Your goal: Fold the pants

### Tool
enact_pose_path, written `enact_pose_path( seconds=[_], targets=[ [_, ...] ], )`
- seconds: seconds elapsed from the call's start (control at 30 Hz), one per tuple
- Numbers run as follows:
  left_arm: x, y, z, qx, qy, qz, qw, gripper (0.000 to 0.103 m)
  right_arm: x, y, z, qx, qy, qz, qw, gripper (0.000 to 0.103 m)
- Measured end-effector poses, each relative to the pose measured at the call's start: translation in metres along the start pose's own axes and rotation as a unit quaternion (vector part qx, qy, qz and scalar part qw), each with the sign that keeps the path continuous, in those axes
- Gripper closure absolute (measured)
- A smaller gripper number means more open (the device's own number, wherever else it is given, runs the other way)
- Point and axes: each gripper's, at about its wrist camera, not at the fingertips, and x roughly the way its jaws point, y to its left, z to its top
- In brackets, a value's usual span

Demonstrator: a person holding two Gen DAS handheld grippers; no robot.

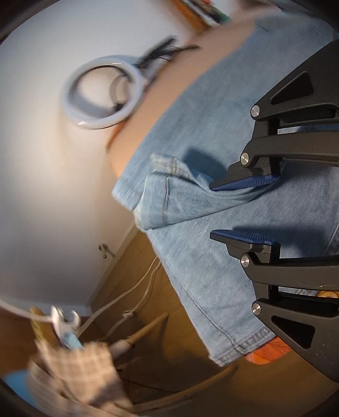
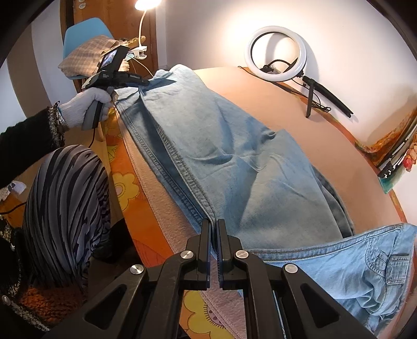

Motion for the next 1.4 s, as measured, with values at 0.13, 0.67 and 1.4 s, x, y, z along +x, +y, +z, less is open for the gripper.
enact_pose_path(
  seconds=[0.13, 0.67, 1.4],
  targets=[
    [-0.009, 0.017, -0.006, -0.043, -0.007, -0.034, 0.9985, 0.075, 0.004, -0.001, 0.001, 0.003, 0.004, 0.001, 1.000, 0.102],
    [-0.027, 0.045, 0.012, -0.094, -0.055, -0.072, 0.9914, 0.101, -0.001, -0.008, 0.010, 0.016, -0.011, -0.021, 1.000, 0.102],
    [-0.043, 0.108, -0.012, -0.173, -0.026, -0.072, 0.9819, 0.093, 0.001, 0.007, 0.006, -0.009, 0.006, -0.013, 1.000, 0.102]
  ],
)
